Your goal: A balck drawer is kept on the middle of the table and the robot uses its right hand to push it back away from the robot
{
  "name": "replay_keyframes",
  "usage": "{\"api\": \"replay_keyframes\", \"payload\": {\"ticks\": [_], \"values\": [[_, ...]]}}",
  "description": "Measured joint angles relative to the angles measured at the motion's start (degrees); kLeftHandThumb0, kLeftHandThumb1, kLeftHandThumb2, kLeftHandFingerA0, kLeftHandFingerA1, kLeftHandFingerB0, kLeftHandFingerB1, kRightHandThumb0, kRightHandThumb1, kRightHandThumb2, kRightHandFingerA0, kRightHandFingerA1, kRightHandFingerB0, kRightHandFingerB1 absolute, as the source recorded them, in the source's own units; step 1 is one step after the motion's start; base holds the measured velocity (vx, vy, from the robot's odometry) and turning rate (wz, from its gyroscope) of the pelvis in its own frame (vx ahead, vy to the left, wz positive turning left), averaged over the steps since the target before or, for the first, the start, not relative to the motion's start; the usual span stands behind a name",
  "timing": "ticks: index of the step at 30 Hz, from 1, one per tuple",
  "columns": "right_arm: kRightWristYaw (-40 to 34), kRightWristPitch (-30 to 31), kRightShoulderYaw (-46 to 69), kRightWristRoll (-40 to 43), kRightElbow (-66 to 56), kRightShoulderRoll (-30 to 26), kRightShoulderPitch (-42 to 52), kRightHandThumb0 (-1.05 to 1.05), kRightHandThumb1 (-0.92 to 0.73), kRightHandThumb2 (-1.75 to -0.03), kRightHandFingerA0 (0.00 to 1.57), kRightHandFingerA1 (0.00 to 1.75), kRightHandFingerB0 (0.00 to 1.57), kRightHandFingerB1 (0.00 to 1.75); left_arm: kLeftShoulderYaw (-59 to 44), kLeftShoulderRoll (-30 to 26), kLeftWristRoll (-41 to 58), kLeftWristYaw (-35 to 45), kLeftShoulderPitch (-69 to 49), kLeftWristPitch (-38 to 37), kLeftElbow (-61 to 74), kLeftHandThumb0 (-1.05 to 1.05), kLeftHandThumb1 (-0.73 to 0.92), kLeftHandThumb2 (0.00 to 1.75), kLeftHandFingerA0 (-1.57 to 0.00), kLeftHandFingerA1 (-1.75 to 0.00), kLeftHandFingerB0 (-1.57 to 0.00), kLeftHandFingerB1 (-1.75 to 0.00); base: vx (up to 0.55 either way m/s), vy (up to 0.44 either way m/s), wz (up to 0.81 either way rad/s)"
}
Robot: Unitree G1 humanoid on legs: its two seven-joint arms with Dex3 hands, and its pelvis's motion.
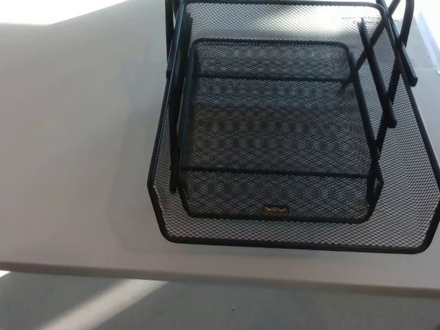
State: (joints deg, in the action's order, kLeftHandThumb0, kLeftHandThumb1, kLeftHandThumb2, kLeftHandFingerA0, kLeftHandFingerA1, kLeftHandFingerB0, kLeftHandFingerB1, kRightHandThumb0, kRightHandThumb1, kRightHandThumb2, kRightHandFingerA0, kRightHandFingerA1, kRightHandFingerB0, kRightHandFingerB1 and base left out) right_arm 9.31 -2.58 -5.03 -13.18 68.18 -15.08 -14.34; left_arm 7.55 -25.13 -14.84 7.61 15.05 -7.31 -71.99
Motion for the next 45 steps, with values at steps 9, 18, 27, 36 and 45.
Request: {"api": "replay_keyframes", "payload": {"ticks": [9, 18, 27, 36, 45], "values": [[0.9, -1.7, -0.9, -0.1, 1.6, -0.4, -1.8, -0.76, -0.67, -1.0, 0.0, 0.28, 0.13, 0.25, 0.0, -0.1, -0.1, 0.9, 0.9, -3.3, -2.1, -0.56, 0.7, 0.61, -0.38, -0.34, -0.32, -0.31, 0.0, 0.0, 0.0], [1.0, -1.6, -4.0, -1.3, -1.1, -0.7, -3.9, -0.74, -0.68, -1.02, 0.0, 0.25, 0.0, 0.23, -0.4, -1.1, -0.1, 2.1, 2.2, -5.0, -1.6, -0.68, 0.79, 0.64, -0.29, -0.32, -0.24, -0.29, 0.0, 0.0, 0.0], [8.6, -0.4, -8.1, -2.2, -12.3, -4.6, -0.2, -0.78, -0.71, -1.05, 0.0, 0.21, 0.01, 0.22, 0.0, -2.2, 0.0, 6.2, 1.8, -7.2, 1.7, -0.7, 0.81, 0.65, -0.21, -0.29, -0.15, -0.26, 0.0, 0.0, 0.0], [16.3, 0.3, -10.2, -2.1, -24.7, -11.9, 7.2, -0.73, -0.7, -1.02, 0.0, 0.38, 0.13, 0.35, 0.7, -4.6, 0.0, 9.6, 0.0, -8.5, 5.9, -0.76, 0.65, 0.97, -0.11, -0.43, -0.05, -0.38, 0.0, 0.0, 0.0], [24.0, -0.3, -10.2, -1.5, -33.6, -19.1, 14.9, -0.7, -0.7, -1.05, 0.09, 0.46, 0.02, 0.4, 2.0, -7.0, 0.0, 14.1, -2.0, -9.5, 11.3, -0.36, 0.48, 1.05, 0.0, -0.48, 0.0, -0.47, 0.0, 0.0, 0.0]]}}
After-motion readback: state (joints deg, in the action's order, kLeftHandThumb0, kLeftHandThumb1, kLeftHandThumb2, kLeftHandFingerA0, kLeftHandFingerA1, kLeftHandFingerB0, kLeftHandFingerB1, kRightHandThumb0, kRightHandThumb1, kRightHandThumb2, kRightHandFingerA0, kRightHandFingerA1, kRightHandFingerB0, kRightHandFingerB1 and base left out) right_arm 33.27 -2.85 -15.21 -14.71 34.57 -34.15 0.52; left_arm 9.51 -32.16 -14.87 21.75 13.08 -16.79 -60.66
